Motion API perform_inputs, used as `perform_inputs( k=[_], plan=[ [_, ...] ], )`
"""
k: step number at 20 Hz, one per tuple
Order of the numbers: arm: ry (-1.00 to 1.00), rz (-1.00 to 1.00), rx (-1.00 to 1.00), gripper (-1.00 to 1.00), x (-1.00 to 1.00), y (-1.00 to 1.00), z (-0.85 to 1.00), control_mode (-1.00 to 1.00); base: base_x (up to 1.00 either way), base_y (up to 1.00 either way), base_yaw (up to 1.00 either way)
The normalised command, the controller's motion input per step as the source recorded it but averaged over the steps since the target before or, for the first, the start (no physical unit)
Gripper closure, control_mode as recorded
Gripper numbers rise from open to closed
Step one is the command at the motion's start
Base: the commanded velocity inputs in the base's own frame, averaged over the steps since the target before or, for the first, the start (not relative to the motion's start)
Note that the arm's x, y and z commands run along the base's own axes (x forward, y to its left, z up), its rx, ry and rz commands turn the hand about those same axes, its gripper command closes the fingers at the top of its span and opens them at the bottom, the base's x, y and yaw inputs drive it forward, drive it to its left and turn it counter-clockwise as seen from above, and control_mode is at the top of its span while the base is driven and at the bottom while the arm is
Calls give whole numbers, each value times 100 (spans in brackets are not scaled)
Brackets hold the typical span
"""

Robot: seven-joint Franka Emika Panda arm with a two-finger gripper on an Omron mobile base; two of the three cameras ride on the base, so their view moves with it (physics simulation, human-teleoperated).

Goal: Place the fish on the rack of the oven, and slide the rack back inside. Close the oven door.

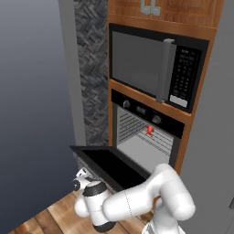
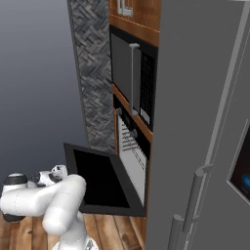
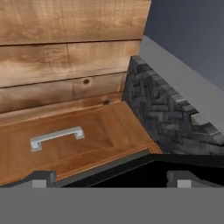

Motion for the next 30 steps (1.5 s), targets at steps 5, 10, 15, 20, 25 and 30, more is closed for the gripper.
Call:
perform_inputs(
  k=[5, 10, 15, 20, 25, 30],
  plan=[
    [0, -29, 0, -100, 54, -100, 27, -100, 0, 0, 0],
    [0, -32, 0, -100, 70, -100, 41, -100, 0, 0, 0],
    [0, -37, -1, -100, 75, -100, 57, -100, 0, 0, 0],
    [-6, -37, -8, -100, 69, -83, 58, -100, 0, 0, 0],
    [-7, -36, -13, -100, 85, -66, 57, -100, 0, 0, 0],
    [-9, -34, -12, -100, 92, -67, 48, -100, 0, 0, 0]
  ],
)
